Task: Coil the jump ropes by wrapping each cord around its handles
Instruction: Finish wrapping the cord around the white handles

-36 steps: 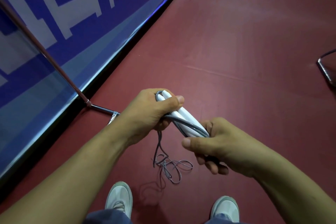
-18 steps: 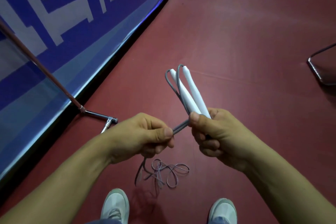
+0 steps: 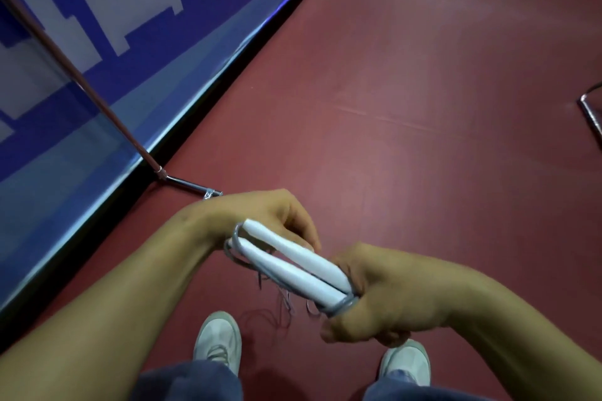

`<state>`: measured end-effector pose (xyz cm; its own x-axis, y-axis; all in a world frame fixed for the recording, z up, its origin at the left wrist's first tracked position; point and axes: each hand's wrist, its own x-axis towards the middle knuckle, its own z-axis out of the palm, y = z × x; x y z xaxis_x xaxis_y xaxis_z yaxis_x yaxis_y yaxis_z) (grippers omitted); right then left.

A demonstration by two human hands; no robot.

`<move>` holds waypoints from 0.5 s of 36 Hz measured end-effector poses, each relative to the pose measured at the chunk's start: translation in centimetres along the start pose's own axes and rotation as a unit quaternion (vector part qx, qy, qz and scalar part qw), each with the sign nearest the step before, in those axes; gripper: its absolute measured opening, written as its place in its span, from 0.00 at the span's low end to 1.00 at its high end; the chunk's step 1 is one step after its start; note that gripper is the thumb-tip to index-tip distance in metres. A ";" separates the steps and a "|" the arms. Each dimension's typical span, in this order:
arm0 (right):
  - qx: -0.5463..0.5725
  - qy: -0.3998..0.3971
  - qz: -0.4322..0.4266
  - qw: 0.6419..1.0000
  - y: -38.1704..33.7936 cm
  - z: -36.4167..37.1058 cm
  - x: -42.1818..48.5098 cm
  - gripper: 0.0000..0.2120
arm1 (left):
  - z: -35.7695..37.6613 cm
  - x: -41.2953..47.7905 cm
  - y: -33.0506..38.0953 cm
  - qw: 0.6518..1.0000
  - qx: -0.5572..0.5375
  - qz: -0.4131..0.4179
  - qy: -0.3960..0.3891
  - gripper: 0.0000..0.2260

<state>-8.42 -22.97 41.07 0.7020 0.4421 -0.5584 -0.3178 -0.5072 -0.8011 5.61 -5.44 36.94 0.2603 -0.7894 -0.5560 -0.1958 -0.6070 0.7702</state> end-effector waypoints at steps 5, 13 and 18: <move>-0.262 0.018 0.033 0.964 0.1 1.5 0.9 0.11 | 0.1 -0.4 0.7 0.999 -0.005 0.046 0.028 0.07; -0.416 0.072 0.084 0.903 1.6 2.5 3.3 0.11 | 2.3 1.0 2.6 0.956 0.274 -0.022 0.099 0.03; -0.395 0.142 0.102 0.902 3.9 1.4 4.6 0.14 | 3.9 1.2 3.9 0.897 0.406 -0.017 0.172 0.09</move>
<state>-7.30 -21.83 35.06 0.8513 0.1298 -0.5084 0.0159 -0.9749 -0.2223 1.42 -9.09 38.09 0.5279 -0.7793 -0.3377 -0.7708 -0.6065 0.1950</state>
